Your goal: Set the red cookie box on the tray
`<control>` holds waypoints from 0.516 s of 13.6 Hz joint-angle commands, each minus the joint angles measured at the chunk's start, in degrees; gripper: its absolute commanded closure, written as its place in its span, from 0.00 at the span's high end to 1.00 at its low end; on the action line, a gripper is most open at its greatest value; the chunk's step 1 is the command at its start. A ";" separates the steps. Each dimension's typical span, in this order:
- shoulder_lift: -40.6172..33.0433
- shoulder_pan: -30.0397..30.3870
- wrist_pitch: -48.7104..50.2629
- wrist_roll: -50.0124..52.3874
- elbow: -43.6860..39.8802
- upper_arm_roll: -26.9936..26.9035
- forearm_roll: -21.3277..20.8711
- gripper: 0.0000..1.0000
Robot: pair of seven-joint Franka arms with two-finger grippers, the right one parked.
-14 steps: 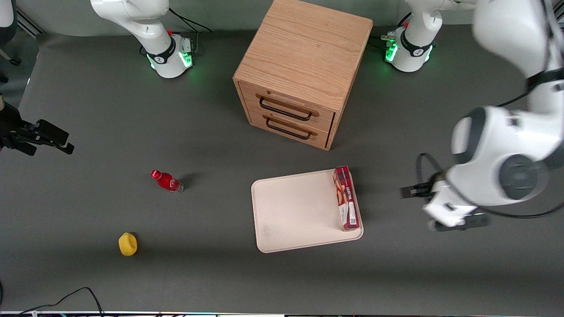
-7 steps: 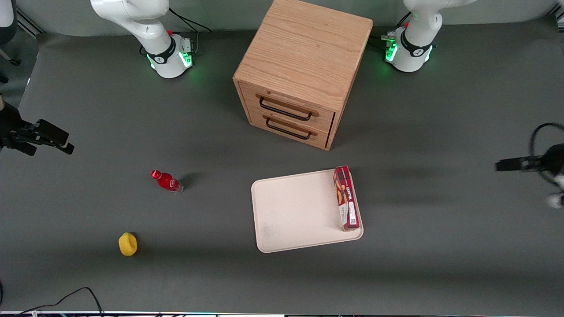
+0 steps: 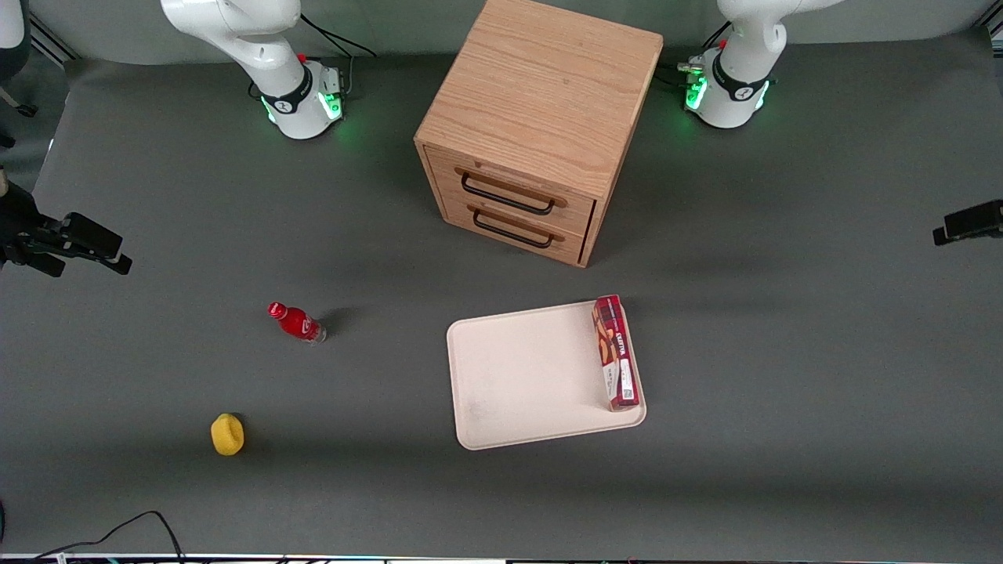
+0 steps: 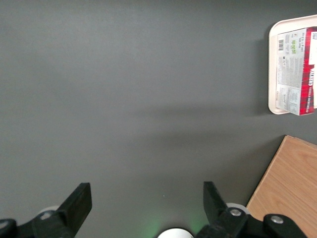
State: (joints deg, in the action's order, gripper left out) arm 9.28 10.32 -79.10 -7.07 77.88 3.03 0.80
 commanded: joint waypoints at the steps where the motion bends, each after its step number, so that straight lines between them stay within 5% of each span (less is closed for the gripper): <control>1: -7.50 -2.05 -5.17 4.40 11.55 -0.04 -0.28 1.00; 4: -7.87 -10.12 -12.48 22.76 16.07 -0.04 -1.50 1.00; 7: -7.87 -10.94 -11.78 22.54 15.90 -0.04 -2.39 1.00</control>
State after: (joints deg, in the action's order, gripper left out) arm 3.22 -0.39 -90.26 14.43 92.32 3.73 -0.61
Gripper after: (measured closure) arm 0.000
